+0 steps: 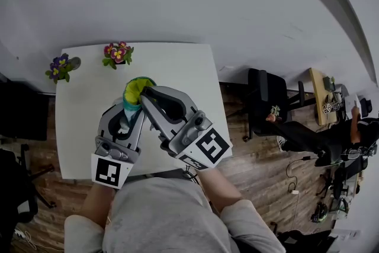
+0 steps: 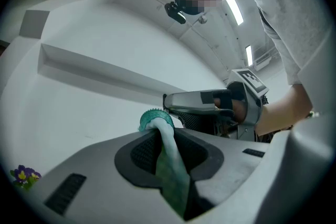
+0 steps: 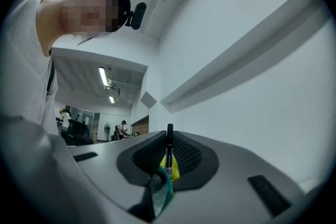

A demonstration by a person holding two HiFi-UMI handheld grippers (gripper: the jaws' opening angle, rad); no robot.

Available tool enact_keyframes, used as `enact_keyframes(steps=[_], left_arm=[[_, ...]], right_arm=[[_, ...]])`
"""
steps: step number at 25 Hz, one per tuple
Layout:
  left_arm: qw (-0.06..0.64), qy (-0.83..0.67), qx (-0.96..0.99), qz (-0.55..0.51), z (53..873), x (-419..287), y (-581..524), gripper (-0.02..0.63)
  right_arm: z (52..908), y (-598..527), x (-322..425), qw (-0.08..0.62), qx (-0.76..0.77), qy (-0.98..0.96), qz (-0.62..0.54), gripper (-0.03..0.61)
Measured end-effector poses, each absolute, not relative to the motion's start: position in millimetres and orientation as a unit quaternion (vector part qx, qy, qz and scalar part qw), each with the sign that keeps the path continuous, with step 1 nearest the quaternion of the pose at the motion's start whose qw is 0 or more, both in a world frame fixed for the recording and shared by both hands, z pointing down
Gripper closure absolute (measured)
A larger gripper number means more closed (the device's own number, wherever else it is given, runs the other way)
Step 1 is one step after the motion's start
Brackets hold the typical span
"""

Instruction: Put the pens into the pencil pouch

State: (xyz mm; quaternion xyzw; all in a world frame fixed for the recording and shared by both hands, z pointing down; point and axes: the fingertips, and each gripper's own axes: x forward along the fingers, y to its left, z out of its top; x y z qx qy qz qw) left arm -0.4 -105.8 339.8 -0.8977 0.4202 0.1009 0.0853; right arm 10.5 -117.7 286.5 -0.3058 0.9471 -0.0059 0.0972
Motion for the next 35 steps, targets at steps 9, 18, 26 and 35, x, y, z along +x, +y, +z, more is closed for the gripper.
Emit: enact_keyframes(steps=[9,18,26,35], left_arm=[[0.089,0.432,-0.890,0.117,331.8,-18.1,-103.8,0.522],[0.088,0.437,-0.887,0.124,329.6,-43.5,-100.9,0.522],[0.091,0.448,-0.882,0.116,330.3,-85.9,-101.6,0.522],[0.109,0.482,-0.864,0.098,324.5,-125.5,-100.8,0.522]], right_arm=[[300.7,-110.6,-6.7,0.030,-0.310,0.950,0.015,0.525],[284.1,-109.0,-18.3,0.067,-0.321,0.945,0.004,0.512],[296.0,-114.6,-24.9,0.057,-0.385,0.921,0.006,0.540],[310.0,-121.5,-17.1,0.043,-0.441,0.896,0.008,0.540]])
